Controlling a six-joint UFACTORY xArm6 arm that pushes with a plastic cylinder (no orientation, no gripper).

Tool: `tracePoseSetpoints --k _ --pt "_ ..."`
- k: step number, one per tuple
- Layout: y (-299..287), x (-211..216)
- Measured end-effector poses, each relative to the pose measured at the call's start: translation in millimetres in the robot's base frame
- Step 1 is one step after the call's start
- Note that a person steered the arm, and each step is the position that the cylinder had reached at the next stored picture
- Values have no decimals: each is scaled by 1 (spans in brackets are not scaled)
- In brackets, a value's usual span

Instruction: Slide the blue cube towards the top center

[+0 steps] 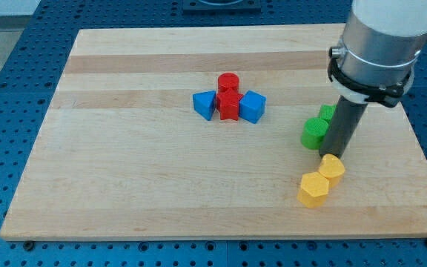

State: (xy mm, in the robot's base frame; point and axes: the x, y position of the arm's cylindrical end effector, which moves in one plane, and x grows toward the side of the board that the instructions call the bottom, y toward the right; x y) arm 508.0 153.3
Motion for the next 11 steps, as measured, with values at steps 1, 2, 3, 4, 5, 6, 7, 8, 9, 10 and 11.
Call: tracePoseSetpoints --k 1,2,3,4,5,6,7,8,9,10,11 --pt "-11 0" --pt "-24 0" --pt "-40 0" --pt "-61 -1" --pt "-78 -15" --pt "-85 -36" --pt "-86 -52" --pt "-96 -66" --pt "-113 -67" --pt "-117 -77" --pt "-115 -91"
